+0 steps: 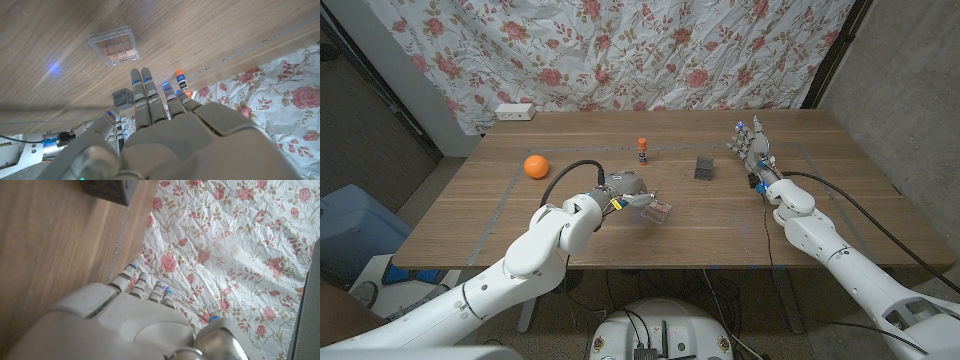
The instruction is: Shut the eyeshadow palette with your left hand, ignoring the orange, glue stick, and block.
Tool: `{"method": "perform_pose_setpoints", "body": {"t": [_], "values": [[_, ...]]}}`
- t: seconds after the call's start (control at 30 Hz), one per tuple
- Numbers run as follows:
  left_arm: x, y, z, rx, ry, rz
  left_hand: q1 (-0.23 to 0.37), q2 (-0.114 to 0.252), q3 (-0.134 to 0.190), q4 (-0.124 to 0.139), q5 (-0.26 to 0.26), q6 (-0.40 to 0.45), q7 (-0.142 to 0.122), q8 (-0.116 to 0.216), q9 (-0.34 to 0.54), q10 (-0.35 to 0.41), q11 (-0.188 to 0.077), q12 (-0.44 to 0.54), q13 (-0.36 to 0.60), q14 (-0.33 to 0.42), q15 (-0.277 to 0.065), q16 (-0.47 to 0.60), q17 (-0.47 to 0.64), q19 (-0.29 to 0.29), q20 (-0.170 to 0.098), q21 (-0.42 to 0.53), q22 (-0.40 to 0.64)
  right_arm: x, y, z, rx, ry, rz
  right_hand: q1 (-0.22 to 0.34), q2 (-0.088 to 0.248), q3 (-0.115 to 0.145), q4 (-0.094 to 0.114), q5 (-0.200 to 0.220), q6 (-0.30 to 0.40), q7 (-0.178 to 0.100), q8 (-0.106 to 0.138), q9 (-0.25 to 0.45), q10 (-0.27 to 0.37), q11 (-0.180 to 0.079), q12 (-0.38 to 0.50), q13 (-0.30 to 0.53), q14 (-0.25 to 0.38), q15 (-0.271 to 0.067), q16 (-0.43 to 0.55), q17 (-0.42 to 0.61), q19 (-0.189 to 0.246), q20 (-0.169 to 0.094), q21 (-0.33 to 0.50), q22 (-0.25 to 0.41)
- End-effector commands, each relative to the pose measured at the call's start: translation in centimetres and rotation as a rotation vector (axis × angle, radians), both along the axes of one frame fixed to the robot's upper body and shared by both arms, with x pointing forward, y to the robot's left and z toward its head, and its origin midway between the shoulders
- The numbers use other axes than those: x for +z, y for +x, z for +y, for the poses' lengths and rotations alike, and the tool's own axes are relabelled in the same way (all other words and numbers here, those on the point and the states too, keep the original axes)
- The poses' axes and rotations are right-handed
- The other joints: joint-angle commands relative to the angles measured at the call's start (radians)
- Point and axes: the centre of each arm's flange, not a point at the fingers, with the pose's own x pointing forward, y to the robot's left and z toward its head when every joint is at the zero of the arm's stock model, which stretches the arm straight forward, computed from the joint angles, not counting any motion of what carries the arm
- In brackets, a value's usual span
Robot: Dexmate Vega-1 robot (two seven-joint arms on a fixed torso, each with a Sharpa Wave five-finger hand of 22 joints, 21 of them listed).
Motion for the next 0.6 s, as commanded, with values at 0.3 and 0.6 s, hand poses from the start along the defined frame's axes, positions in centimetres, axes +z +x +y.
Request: {"method": "perform_pose_setpoints", "body": {"t": [0.3,0.6], "values": [[-2.7,-1.0,2.0,-0.056,-0.044,-0.067,0.002,0.062,0.015,-0.021,0.005,-0.089,-0.020,-0.068,-0.013,-0.087,-0.009,-0.032,-0.033,-0.061,0.000,-0.007,0.000,-0.014,-0.003,-0.008,0.002,0.0,0.0,0.0,0.000,0.000,0.000,0.000,0.099,-0.001,0.005,0.003,0.000,-0.009,0.005,0.005,0.002,-0.004,0.005,0.002,-0.004,-0.118,0.003,0.005,0.004,0.000,0.006,0.003],[-4.2,-1.4,3.3,-0.068,-0.058,-0.069,-0.018,0.059,0.011,0.003,0.004,-0.173,-0.031,-0.085,-0.014,-0.182,-0.013,-0.040,-0.043,-0.124,0.001,-0.010,0.004,-0.054,-0.001,-0.012,0.004,0.0,0.0,0.0,0.000,0.000,0.000,0.000,0.099,-0.001,0.005,0.003,0.000,-0.009,0.005,0.005,0.002,-0.005,0.005,0.002,-0.004,-0.119,0.003,0.005,0.004,-0.001,0.006,0.003]]}}
